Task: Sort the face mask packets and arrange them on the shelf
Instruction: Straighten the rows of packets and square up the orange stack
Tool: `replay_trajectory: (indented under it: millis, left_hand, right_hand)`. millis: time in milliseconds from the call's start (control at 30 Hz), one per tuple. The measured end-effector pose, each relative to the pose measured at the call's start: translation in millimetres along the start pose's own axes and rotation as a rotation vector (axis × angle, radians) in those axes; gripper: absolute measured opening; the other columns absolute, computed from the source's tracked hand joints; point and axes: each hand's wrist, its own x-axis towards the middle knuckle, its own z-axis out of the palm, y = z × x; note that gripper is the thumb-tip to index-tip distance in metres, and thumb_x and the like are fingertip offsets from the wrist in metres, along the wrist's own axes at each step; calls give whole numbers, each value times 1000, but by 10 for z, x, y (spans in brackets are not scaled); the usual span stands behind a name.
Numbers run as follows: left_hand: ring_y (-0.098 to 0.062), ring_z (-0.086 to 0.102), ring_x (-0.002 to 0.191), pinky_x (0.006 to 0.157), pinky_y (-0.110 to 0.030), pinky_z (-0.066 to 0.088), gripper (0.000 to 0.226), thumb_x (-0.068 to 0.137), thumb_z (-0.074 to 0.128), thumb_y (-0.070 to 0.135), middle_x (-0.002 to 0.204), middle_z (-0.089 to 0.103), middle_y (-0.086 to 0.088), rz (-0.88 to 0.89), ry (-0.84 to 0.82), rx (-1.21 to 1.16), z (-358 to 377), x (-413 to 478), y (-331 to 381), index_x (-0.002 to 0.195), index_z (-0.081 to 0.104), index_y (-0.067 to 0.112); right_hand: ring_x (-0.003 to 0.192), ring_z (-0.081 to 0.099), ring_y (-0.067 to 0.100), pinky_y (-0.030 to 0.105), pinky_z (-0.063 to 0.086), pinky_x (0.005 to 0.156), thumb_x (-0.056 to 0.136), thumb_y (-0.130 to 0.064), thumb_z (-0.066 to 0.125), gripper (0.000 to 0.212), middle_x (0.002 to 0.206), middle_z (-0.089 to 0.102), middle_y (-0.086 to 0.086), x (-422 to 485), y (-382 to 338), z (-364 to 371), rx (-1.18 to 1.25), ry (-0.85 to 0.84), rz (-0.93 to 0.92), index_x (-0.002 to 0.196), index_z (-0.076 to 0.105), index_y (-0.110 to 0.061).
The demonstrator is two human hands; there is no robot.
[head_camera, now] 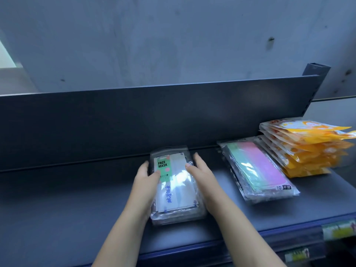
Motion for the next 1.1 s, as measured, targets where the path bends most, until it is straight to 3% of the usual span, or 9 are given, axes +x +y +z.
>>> replay_trajectory:
  millis: [167, 333, 400, 467, 567, 667, 767, 867, 1100]
  left_hand:
    - [-8, 78, 86, 69, -28, 61, 43, 100, 56, 1, 109, 77, 9, 13, -49, 64, -4, -38, 15, 135, 58, 27]
    - [5, 73, 66, 53, -15, 54, 42, 102, 50, -4, 69, 73, 30, 49, -73, 22, 23, -88, 42, 97, 55, 37]
    - [1, 76, 76, 60, -18, 57, 39, 102, 50, 0, 81, 77, 26, 47, -68, 17, 31, -93, 29, 106, 59, 38]
    - [-6, 72, 110, 86, -26, 57, 42, 103, 52, 7, 123, 74, 18, 50, -23, 55, 5, -122, 33, 132, 57, 36]
    - [-11, 29, 155, 124, -31, 25, 60, 106, 49, 20, 169, 31, 7, 267, 84, 450, -63, -142, 85, 163, 30, 21]
    - [-20, 22, 159, 128, -36, 16, 61, 107, 45, 28, 170, 29, -5, 538, 138, 967, -51, -125, 131, 162, 29, 8]
    - [-30, 41, 151, 123, -47, 30, 57, 105, 40, 32, 157, 51, -13, 635, 180, 1120, 62, -148, 208, 153, 47, 2]
    - [-30, 45, 148, 122, -50, 32, 61, 101, 38, 38, 152, 58, -11, 683, 149, 1127, 232, -175, 261, 148, 53, 3]
    - [-12, 17, 159, 127, -29, 8, 55, 109, 41, 37, 166, 38, 7, 616, -32, 858, 735, -312, 388, 160, 36, 18]
  right_hand:
    - [152, 25, 7, 26, 25, 108, 103, -30, 56, 72, 168, 23, -15, -25, -6, -22, -13, -57, 22, 164, 19, -31]
    - [144, 29, 2, 25, 27, 110, 101, -24, 57, 73, 169, 23, -11, 13, -34, -39, -60, -3, -5, 164, 21, -25]
    - [146, 28, 1, 26, 26, 116, 100, -26, 59, 75, 170, 22, -10, 3, -11, -13, -144, -8, -22, 164, 20, -25]
    - [152, 22, 4, 27, 21, 121, 102, -31, 58, 75, 171, 18, -10, -39, -17, 8, -302, 13, -58, 165, 17, -24]
    - [157, 9, 4, 28, 16, 124, 105, -41, 46, 70, 172, 14, -12, -113, -48, -1, -706, 103, -199, 165, 15, -22]
    - [156, 21, 16, 33, 25, 122, 106, -47, 37, 58, 161, 41, -3, -171, -104, -19, -1073, 226, -377, 154, 41, -14]
    - [153, 31, 23, 36, 34, 118, 99, -60, 14, 72, 143, 58, -2, -210, -186, -57, -1196, 282, -383, 137, 55, -14]
    - [155, 26, 23, 38, 27, 123, 95, -64, 7, 84, 151, 53, -1, -234, -284, -172, -1223, 277, -375, 146, 49, -12]
    - [151, 30, 20, 36, 33, 113, 106, -49, 40, 48, 140, 58, 0, -341, -534, -793, -1049, 319, -283, 133, 57, -13]
